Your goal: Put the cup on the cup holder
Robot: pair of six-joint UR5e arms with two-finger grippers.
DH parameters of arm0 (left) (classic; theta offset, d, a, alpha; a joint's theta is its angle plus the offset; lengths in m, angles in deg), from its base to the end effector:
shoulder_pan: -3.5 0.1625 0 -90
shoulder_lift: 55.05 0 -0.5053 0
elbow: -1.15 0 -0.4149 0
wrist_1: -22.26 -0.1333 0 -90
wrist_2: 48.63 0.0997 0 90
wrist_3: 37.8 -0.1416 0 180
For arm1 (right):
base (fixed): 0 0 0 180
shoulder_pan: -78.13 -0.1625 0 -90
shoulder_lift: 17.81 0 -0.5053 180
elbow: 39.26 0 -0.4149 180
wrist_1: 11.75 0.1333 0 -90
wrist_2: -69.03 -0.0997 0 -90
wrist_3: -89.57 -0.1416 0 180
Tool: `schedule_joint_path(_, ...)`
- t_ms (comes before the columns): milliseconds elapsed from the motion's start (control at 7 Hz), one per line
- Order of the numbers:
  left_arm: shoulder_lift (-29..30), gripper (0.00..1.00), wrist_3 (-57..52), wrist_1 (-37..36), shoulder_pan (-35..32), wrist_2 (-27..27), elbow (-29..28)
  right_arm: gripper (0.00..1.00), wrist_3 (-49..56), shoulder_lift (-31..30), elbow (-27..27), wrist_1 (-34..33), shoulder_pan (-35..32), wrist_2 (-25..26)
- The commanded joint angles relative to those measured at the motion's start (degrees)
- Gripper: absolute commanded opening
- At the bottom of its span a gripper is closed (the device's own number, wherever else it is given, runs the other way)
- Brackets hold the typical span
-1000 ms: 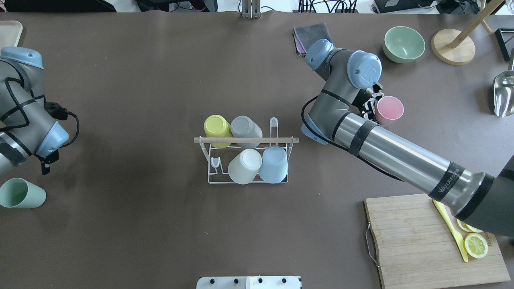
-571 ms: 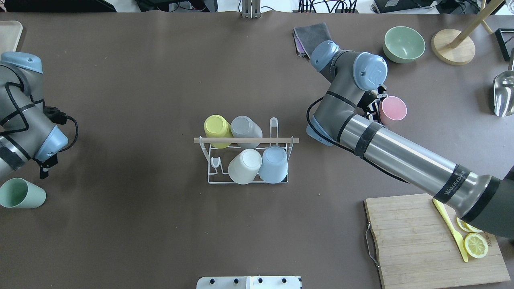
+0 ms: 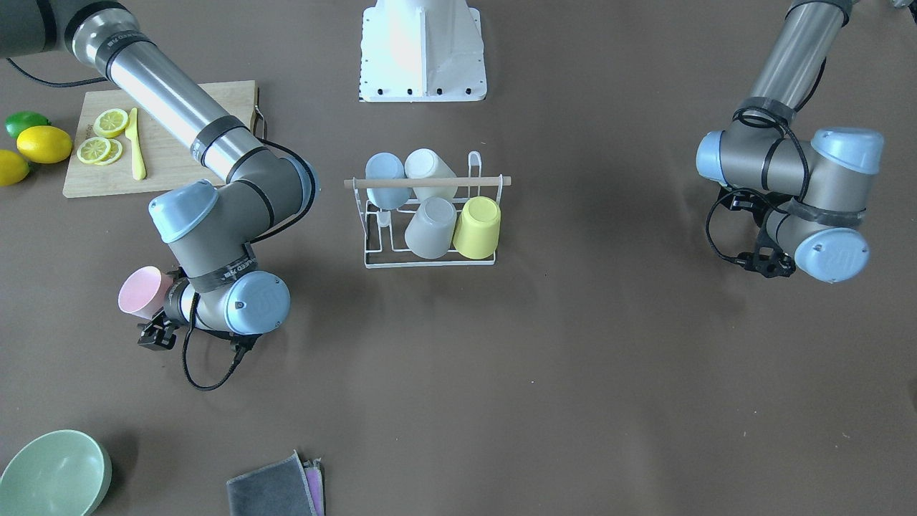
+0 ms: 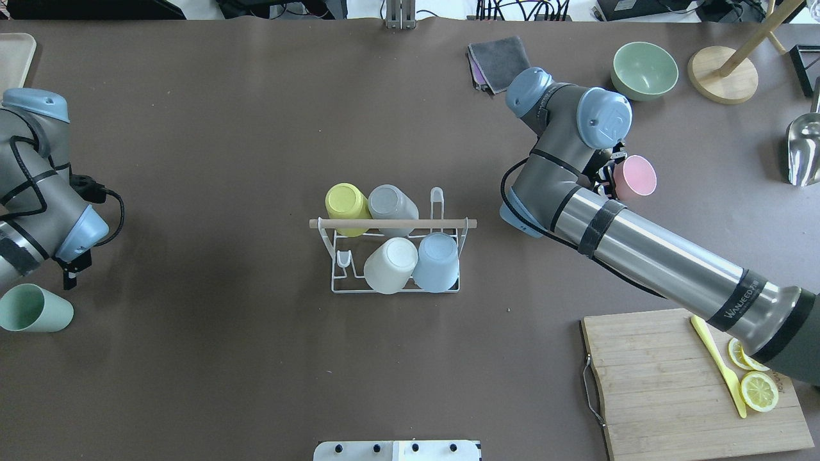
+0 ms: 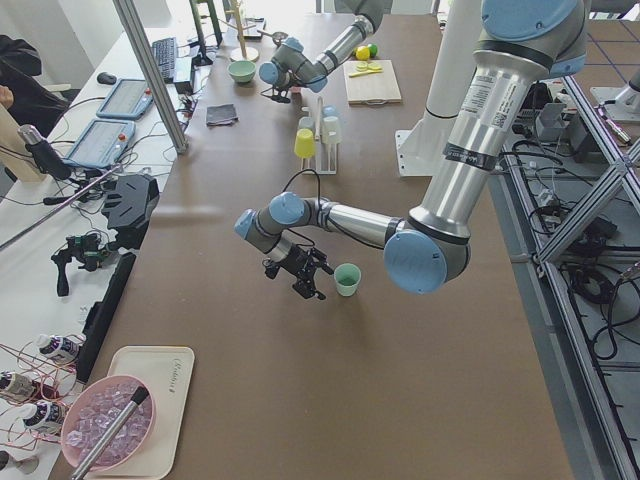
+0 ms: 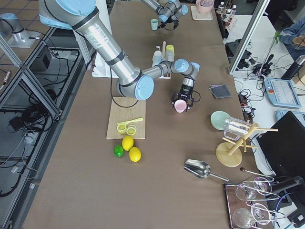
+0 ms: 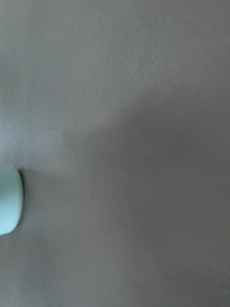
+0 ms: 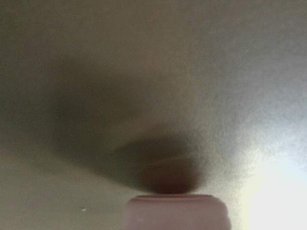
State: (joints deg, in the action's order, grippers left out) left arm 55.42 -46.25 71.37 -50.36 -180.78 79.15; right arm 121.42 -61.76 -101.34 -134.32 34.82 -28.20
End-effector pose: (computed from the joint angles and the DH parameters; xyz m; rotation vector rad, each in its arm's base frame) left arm 0.3318 -0.5192 0.7169 -0.7025 0.5714 0.5172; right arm -0.5172 -0.6462 0.5450 -0.2871 -0.0993 -1.3453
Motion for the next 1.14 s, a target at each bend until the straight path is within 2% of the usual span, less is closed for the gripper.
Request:
schedule_joint_path(0,0.3,0.99,0.1,-1.0,0.3,0.0,0.0,0.2,-0.9,-0.9,-3.6,-3.2,0.0,0.1)
schedule_joint_path(143,0.1,0.99,0.1,-1.0,0.4,-0.1,0.0,0.0,-0.8,-2.3,-7.1,-4.8,-0.8,0.1)
schedule_joint_path(429,-0.2,0.99,0.1,-0.9,1.1,-1.3,-0.3,0.0,-0.4,-4.8,-14.6,-6.6,-3.8,-0.1)
schedule_joint_path(714,-0.3,0.99,0.1,-0.9,2.2,-2.3,-0.6,0.0,-2.7,-12.0,-28.5,-7.2,-7.0,-2.3)
schedule_joint_path(1000,-0.4,0.99,-0.1,-0.9,3.0,-2.3,-1.2,0.0,-5.2,-16.2,-36.2,-7.1,-12.1,-9.8)
